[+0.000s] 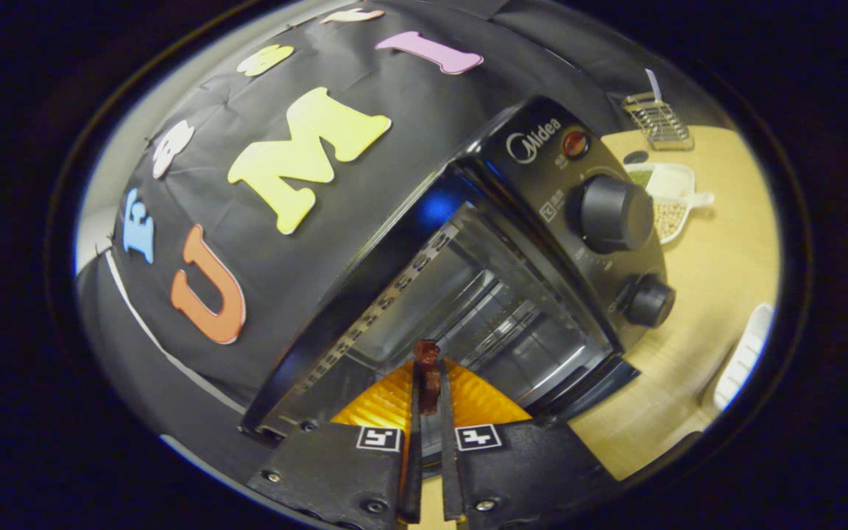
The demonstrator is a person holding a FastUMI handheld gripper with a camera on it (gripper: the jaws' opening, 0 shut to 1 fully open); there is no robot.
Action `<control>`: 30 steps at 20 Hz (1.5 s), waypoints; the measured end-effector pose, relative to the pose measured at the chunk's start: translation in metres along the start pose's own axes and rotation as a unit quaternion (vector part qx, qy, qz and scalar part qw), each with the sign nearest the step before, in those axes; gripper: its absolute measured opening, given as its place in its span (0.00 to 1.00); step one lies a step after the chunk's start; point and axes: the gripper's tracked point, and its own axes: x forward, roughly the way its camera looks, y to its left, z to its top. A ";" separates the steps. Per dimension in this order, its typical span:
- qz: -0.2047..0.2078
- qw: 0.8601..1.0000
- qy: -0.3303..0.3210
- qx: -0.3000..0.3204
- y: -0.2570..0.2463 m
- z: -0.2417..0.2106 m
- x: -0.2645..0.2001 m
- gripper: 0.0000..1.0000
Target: Open the toaster oven, put the food inside, and close the toaster oven door.
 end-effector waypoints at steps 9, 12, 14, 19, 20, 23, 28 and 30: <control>-0.031 0.956 -0.056 -0.287 0.015 0.007 -0.080 0.76; -0.033 0.945 -0.043 -0.323 0.011 -0.011 -0.120 0.99; -0.049 0.941 -0.026 -0.333 -0.003 -0.033 -0.144 0.99; -0.065 0.928 -0.004 -0.366 -0.033 -0.075 -0.180 0.99; -0.077 0.926 0.000 -0.370 -0.042 -0.081 -0.185 0.99; -0.077 0.929 0.050 -0.358 -0.055 -0.120 -0.191 0.99; -0.083 0.917 0.119 -0.371 -0.075 -0.165 -0.186 0.99; -0.094 0.923 0.120 -0.353 -0.078 -0.158 -0.181 1.00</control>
